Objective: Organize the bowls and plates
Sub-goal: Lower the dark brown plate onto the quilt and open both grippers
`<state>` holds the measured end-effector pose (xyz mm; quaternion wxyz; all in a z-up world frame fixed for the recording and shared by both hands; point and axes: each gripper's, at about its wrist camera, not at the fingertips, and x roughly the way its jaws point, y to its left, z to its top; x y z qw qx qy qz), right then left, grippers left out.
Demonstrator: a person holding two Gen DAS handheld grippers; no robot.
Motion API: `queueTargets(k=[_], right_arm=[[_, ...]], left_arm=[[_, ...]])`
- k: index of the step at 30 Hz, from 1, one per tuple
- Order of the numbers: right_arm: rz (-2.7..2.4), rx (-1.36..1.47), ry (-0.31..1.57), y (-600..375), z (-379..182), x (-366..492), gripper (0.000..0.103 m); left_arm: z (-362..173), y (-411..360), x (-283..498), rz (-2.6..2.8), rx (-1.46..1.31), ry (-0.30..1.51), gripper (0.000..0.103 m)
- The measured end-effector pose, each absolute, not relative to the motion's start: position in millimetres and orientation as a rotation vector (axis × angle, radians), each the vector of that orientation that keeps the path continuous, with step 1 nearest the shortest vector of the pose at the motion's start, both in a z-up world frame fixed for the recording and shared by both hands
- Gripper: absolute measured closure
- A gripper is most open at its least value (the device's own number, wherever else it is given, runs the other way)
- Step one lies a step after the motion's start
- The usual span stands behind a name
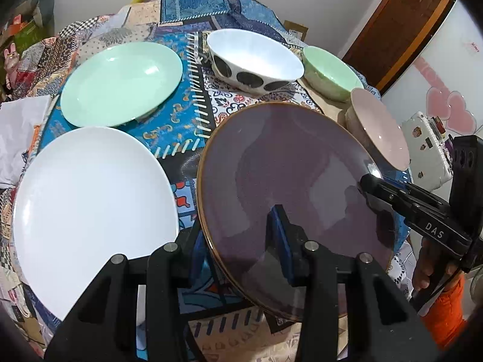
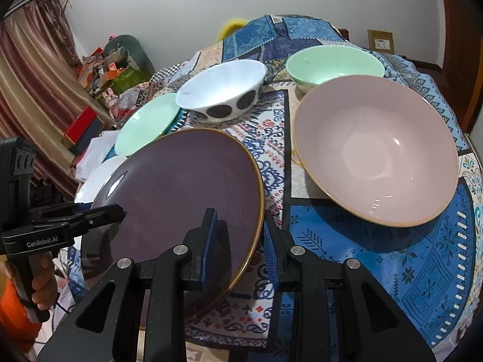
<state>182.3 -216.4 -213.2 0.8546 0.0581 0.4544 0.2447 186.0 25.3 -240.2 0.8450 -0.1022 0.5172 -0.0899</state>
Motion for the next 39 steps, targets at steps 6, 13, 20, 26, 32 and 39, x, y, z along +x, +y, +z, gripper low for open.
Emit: queueTargets(k=[6,13,20,26,32,39], right_arm=[[0.503,0.133,0.979,-219,-223,186,0.077],[0.500,0.120,0.989,-221,-231,185,0.077],[0.489,0.067,0.998,-217,-228,186,0.074],[0.462,0.038,0.982,-216,-218,182,0.070],[0.458,0.039,0.927,-213,-198,171,0.055],[0.487,0.040,0.854,-197,-172,158,0.039]], left_arm=[[-254,23,195,-0.192,-0.217,1.121,0.062],[-265,20,201,-0.192,-0.211,1.144,0.062],[-267,22,204,-0.194,-0.217,1.156,0.062],[-256,22,198,-0.142,-0.155,1.132,0.062],[-234,31,184,-0.127,-0.163,1.083,0.056],[-198,53,159,-0.072,-0.170,0.988,0.041]])
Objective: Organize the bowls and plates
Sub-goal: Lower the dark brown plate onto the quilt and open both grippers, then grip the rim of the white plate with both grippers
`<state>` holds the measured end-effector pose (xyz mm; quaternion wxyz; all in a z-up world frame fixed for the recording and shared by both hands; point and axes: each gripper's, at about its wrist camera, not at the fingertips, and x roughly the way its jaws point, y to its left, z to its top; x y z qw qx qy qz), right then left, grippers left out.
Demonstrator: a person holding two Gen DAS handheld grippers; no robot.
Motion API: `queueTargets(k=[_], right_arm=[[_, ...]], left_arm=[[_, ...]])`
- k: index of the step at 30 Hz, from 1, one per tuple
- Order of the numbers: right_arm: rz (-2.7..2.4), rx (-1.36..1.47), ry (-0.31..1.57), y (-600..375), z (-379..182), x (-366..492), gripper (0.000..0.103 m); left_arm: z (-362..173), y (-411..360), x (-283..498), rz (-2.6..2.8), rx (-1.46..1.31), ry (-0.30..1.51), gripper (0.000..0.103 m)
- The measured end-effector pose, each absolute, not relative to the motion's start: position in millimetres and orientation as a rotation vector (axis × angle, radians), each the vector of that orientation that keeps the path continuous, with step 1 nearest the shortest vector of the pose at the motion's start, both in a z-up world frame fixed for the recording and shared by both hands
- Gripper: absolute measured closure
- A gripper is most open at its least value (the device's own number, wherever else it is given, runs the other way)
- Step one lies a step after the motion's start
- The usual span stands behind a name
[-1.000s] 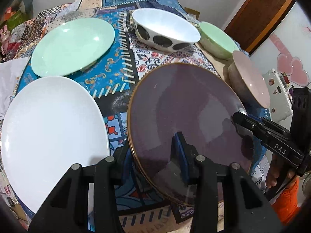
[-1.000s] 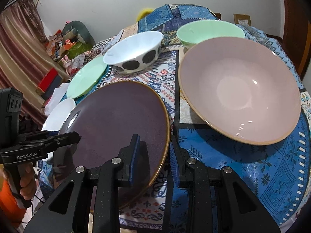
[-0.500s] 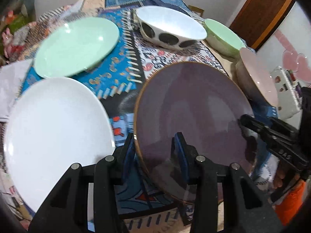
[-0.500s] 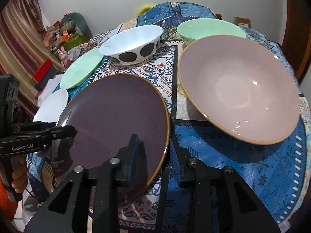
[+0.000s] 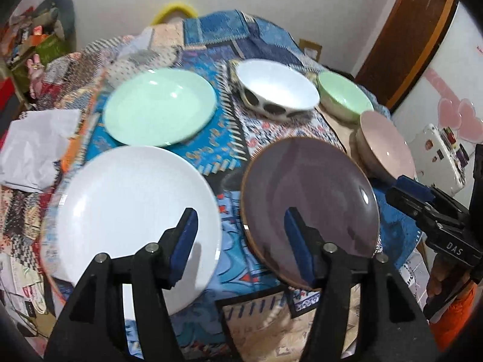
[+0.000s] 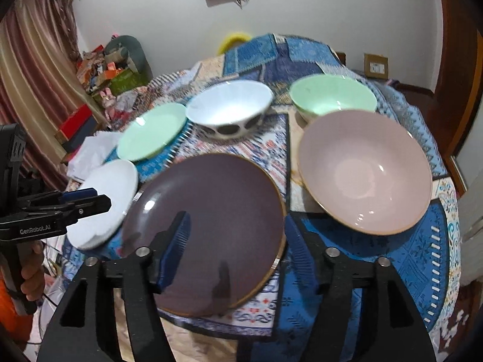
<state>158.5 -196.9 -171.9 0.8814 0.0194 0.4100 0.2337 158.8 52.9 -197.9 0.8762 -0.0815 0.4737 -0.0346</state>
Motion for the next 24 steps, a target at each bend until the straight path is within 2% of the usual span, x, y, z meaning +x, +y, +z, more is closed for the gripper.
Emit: queueTargets(k=[4,6,17,24], right_arm=[[0.523,0.029,0.826,-183,-162,153,0.038],[0.542,0.018,0.814,-175,-158,151,0.038],[0.640,-0.037,0.797,-120,-155,152,0.038],[0.687,-0.081,0.831,-87,-167,160,0.038]], left_arm=[[-186,70,146,-0.036,-0.165,0.965,0.038],[-182,81,140,-0.014,-0.175,0.958,0.032],[-177,144,113,0.117,-0.184,0.941,0.031],[-197,178,105,0.175,-0.180,0.993,0.030]])
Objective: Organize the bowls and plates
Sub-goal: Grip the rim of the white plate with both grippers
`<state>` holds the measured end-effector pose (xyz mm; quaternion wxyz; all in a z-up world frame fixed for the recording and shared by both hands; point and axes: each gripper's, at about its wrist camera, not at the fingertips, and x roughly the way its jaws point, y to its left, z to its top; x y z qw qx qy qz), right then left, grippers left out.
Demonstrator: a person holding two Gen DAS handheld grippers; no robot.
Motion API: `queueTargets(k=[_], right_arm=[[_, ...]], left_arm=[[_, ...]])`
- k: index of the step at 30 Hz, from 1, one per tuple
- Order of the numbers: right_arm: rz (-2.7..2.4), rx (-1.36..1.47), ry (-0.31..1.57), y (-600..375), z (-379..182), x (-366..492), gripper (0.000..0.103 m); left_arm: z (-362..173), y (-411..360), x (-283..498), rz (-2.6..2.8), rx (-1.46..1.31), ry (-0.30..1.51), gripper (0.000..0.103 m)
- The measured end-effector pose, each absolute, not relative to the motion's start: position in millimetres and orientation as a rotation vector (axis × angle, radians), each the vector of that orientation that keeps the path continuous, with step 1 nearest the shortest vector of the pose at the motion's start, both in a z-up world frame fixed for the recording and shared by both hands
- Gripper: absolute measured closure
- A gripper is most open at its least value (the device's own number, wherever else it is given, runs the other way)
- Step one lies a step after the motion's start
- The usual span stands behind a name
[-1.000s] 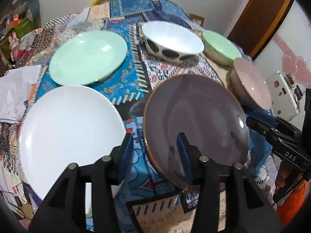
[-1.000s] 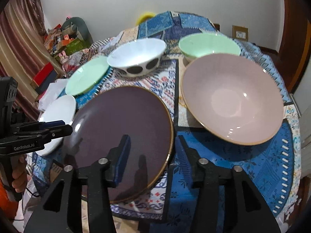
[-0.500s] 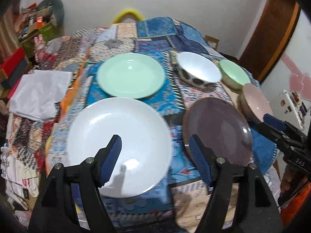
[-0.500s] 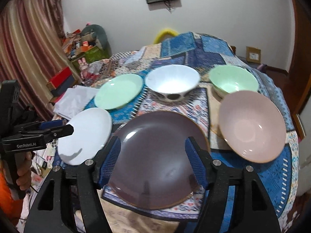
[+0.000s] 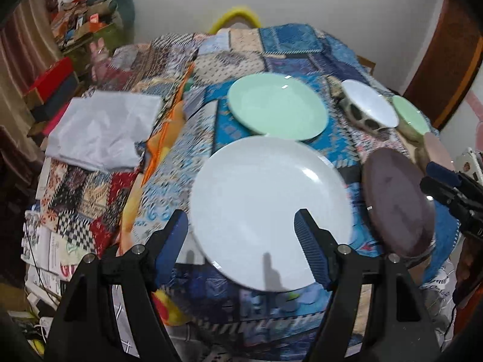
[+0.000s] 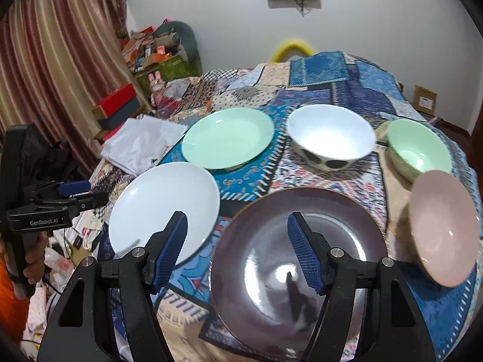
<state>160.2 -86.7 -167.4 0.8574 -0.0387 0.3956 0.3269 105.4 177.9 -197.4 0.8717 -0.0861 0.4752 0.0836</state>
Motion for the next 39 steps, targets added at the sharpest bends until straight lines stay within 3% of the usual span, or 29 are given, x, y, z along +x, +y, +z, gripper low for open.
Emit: queueTargets(k=[14,17,29,39], right_arm=[[0.757,-0.164,0.923,-31,-200,187,0.038],[0.777,-0.169,0.952,-21,-207,195,0.038],[0.802,-0.233,1.037,2,-228,209,0.062],[0.838,-0.252,1.099,11,-240,218,0.062]], left_arm=[[-248,216,109,0.151,-0.280,1.085,0.031],[-254,218,111,0.133,-0.291,1.096,0.040],[-269,216,113,0.071,-0.311,1.112,0.051],[-273,211,110,0.054,-0.282,1.096,0.051]])
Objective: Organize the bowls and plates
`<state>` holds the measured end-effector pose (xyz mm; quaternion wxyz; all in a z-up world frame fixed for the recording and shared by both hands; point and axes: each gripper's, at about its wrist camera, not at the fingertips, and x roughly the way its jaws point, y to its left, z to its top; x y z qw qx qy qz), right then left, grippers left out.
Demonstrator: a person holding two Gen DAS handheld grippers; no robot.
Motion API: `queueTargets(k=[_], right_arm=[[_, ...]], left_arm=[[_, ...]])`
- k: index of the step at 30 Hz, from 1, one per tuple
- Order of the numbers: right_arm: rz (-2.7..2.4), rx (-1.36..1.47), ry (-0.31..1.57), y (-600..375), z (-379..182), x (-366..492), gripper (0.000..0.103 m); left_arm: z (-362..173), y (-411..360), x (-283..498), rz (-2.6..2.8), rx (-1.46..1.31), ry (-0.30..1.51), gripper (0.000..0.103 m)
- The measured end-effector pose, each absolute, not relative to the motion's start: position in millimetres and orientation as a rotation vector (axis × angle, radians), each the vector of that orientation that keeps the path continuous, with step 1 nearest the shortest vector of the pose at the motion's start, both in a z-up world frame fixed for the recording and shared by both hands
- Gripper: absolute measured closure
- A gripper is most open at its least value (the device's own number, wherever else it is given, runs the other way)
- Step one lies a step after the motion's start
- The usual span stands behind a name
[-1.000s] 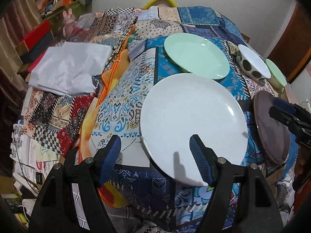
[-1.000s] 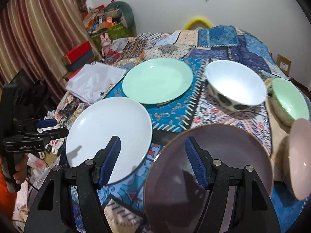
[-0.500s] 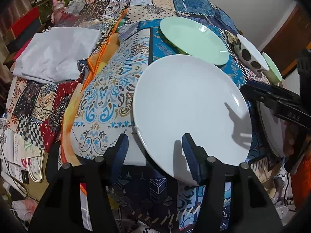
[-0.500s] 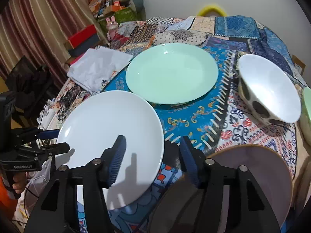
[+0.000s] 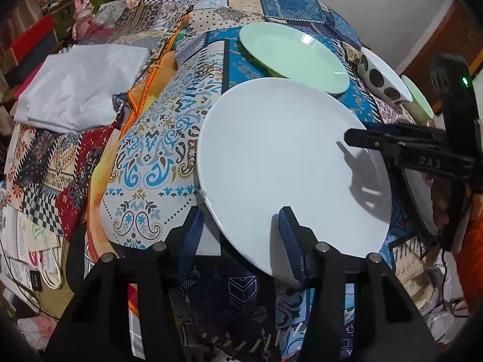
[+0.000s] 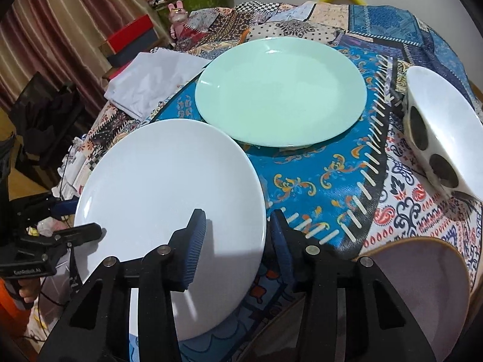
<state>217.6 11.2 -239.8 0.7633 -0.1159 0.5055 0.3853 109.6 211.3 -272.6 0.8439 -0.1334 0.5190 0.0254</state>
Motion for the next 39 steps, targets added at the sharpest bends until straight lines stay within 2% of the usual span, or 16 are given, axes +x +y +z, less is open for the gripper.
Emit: queueTargets(k=[4,11,19,39], right_arm=[[0.846,-0.273,1.081,15,-243,213,0.062],[0.833,-0.245,1.080,10,-241,214,0.068],[0.837,-0.208,1.072,6,-237,204,0.070],[0.783,-0.151,1.013,-14,-216,201,0.077]], left_arm=[[-273,204,108,0.051,-0.241,1.082,0.051],[-268,207,109,0.045,-0.289,1.068,0.053],[-267,217,103,0.080,-0.340,1.048,0.060],[-240,207,106,0.086,-0.328,0.990,0.060]])
